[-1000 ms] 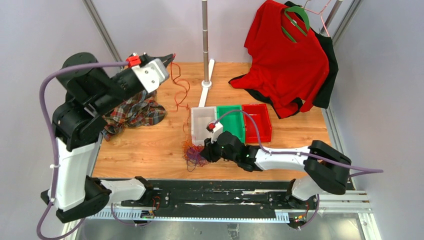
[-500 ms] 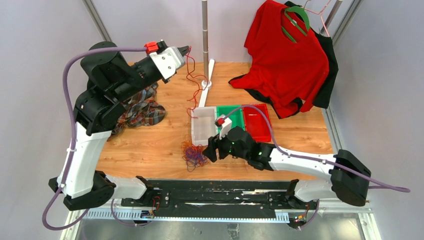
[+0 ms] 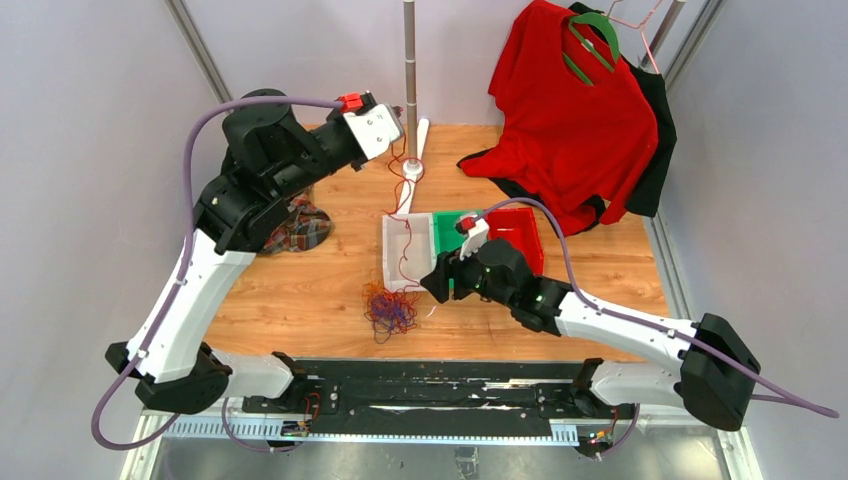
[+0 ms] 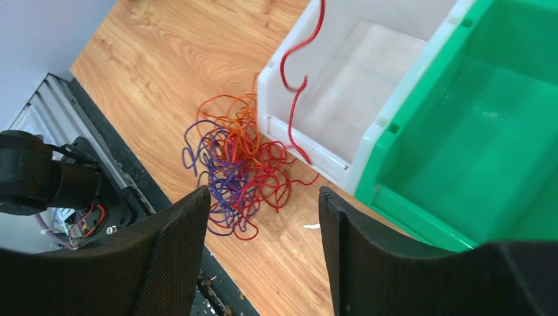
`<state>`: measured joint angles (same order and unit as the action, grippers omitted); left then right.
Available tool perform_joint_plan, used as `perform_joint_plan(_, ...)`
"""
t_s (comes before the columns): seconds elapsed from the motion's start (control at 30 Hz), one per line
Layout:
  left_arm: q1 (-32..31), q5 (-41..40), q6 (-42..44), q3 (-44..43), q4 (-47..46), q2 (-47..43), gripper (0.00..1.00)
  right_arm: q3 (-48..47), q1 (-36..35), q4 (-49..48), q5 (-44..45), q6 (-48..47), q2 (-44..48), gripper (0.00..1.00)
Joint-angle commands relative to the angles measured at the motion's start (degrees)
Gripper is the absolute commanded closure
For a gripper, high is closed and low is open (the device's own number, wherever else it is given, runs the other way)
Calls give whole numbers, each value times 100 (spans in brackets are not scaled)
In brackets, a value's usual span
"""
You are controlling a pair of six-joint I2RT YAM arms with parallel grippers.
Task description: Untangle the cables
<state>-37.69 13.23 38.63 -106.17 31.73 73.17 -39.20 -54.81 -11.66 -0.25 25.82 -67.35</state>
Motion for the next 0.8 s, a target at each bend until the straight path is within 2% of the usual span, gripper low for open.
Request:
perform_joint_plan(0.0, -41, -63, -72, -94, -573, 35, 100, 160, 161, -16, 25, 47, 70, 39)
perform_joint_plan(0.23, -54, -171, -255, -225, -732, 241, 100, 184, 187, -165, 0, 65, -142, 43)
perform_joint_plan(0.33, -54, -179, -281, 15, -690, 163, 100, 190, 203, -195, -1, 67, -189, 43)
perform_joint_plan(0.63, -54, -338, -571, 2156, -875, -538, 100, 398, 355, -160, 249, 203, -15, 45)
perform_joint_plan(0.77, -54, -525, -634, 2733, -1016, -508, 100, 513, 506, -138, 316, 375, 100, 46)
